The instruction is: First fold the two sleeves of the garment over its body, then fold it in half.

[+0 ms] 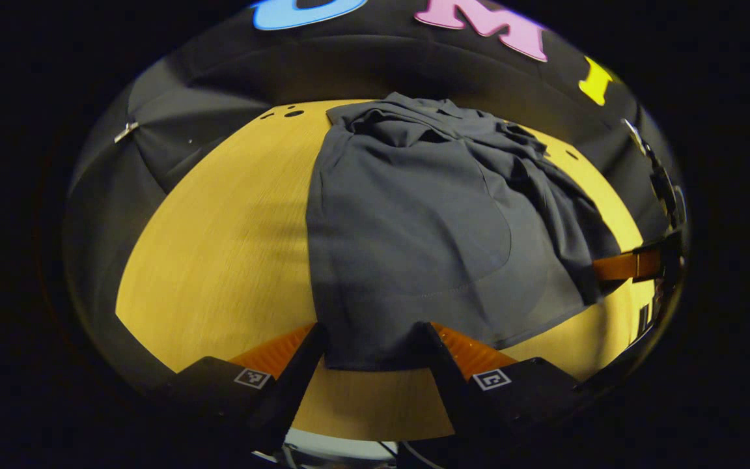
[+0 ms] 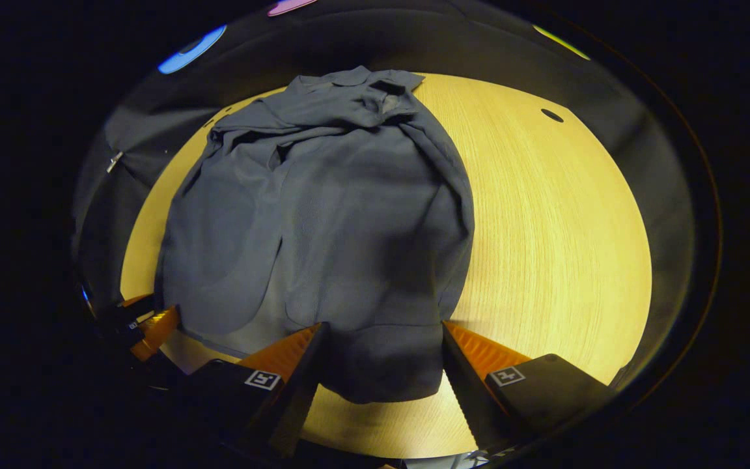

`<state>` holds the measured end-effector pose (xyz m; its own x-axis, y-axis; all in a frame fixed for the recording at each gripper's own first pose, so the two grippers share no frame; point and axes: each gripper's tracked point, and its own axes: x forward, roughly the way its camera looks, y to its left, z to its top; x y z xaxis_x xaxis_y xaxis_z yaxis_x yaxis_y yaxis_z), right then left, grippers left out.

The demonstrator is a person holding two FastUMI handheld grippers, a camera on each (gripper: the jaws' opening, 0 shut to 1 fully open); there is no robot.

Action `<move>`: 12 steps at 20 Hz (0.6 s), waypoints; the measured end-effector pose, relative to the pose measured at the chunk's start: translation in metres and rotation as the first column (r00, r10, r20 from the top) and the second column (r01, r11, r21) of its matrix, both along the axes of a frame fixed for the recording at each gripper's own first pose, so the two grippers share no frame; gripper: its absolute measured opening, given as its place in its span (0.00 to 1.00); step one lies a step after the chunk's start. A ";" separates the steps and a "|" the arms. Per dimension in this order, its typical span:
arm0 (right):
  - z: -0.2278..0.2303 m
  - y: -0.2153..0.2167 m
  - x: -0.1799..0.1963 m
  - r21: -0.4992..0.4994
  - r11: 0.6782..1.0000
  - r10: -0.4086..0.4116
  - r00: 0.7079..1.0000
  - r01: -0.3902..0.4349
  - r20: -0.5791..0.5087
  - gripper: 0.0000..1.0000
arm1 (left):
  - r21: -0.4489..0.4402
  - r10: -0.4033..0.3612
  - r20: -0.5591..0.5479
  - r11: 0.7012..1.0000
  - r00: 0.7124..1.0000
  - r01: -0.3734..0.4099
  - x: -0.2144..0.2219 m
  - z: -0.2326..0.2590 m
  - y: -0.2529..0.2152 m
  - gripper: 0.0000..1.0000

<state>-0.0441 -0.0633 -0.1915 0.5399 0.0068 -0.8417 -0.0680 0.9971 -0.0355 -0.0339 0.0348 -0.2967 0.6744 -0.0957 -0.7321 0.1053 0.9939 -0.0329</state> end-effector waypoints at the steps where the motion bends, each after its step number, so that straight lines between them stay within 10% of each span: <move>1: -0.003 0.001 0.000 -0.035 0.999 0.017 1.000 -0.017 0.002 0.99 | -0.008 0.015 -0.002 1.000 1.000 -0.015 -0.004 0.001 0.000 0.97; 7: -0.005 0.014 0.000 -0.037 0.999 0.023 1.000 -0.023 0.002 0.73 | -0.017 -0.028 -0.005 0.999 1.000 0.028 0.004 0.003 -0.009 0.85; 9: -0.006 0.016 0.002 -0.037 0.998 0.041 0.999 -0.042 -0.017 0.38 | -0.048 -0.033 -0.001 0.998 0.999 0.033 0.008 0.006 -0.016 0.58; 10: -0.004 0.020 0.006 -0.019 0.998 0.063 0.998 -0.064 -0.019 0.44 | -0.066 -0.033 0.001 0.997 0.999 0.033 0.012 0.007 -0.021 0.44; 12: -0.007 0.022 0.005 0.010 0.998 0.069 0.997 -0.068 -0.030 0.14 | -0.109 -0.028 0.000 0.994 1.000 0.028 0.018 0.009 -0.026 0.19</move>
<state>-0.0392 -0.0410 -0.1982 0.5123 0.0507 -0.8573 -0.1369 0.9903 -0.0233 -0.0154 0.0084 -0.2881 0.6696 -0.1934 -0.7171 0.1326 0.9811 -0.1409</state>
